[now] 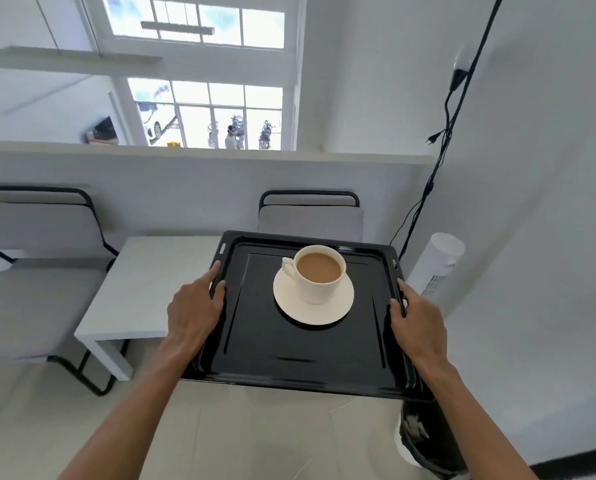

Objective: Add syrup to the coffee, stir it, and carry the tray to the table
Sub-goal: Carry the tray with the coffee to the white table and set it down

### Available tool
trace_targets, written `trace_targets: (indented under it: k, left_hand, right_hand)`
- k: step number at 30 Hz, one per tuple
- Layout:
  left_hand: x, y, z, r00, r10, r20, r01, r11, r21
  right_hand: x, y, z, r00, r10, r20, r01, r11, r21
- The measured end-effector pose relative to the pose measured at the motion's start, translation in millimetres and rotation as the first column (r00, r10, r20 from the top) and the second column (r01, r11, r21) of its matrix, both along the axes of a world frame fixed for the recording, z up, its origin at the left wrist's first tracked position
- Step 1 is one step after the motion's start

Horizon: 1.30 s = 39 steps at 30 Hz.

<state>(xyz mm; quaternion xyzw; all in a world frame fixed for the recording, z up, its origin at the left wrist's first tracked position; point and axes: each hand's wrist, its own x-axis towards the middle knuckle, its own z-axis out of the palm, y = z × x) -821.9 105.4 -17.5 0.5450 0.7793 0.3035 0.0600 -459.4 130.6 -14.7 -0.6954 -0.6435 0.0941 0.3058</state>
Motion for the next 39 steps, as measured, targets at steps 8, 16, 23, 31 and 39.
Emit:
trace_targets:
  k: [8, 16, 23, 31, 39]
  left_hand:
    - [-72.9, 3.3, -11.1, 0.990, 0.143, -0.014, -0.144, 0.989, -0.026]
    - [-137.7, 23.4, -16.6, 0.969, 0.245, -0.032, -0.246, 0.969, -0.013]
    - [-191.4, 46.8, -24.1, 0.965, 0.263, -0.010, -0.263, 0.965, -0.016]
    - [-254.2, 76.6, -30.9, 0.959, 0.284, -0.014, -0.284, 0.958, -0.021]
    - [-314.7, 103.2, -38.8, 0.955, 0.296, 0.008, -0.295, 0.954, -0.043]
  right_hand:
    - [-82.2, 54.5, -1.9, 0.988, 0.154, 0.012, -0.155, 0.988, 0.013]
    - [-155.7, 99.5, -7.0, 0.975, 0.223, 0.009, -0.223, 0.975, 0.014]
    - [-212.9, 138.0, -17.4, 0.966, 0.256, 0.028, -0.257, 0.967, -0.001]
    - [-282.8, 180.3, -31.5, 0.954, 0.297, -0.033, -0.298, 0.954, -0.043]
    - [-347.0, 215.1, -44.3, 0.948, 0.312, -0.057, -0.314, 0.949, -0.037]
